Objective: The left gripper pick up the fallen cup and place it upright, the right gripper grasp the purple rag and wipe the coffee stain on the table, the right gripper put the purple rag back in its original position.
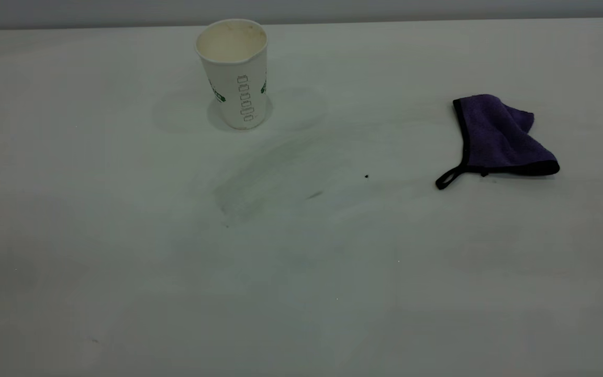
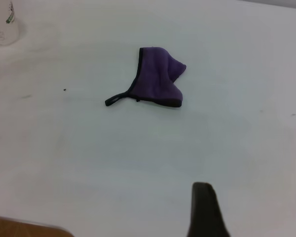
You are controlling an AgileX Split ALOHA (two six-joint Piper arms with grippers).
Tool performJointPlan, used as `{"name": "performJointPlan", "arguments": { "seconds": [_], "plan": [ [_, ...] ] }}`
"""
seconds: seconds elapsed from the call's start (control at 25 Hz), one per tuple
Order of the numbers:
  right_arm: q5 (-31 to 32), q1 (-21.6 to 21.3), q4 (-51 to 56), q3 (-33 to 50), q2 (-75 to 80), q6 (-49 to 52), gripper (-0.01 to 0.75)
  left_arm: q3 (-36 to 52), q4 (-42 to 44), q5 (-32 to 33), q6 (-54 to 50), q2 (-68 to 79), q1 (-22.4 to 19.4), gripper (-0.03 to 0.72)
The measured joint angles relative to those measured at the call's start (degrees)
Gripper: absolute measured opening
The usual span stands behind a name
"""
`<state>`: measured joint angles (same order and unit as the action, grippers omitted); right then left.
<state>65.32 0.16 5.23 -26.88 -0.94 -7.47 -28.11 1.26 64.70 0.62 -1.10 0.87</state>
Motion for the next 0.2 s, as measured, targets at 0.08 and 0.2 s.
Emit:
{"name": "performJointPlan", "arguments": {
  "seconds": [0.08, 0.2],
  "plan": [
    [0.0, 0.0, 0.0, 0.0, 0.0, 0.0, 0.498, 0.0, 0.0, 0.0, 0.0, 0.0, 0.0, 0.486],
    [0.0, 0.0, 0.0, 0.0, 0.0, 0.0, 0.47, 0.0, 0.0, 0.0, 0.0, 0.0, 0.0, 0.486]
  ]
}}
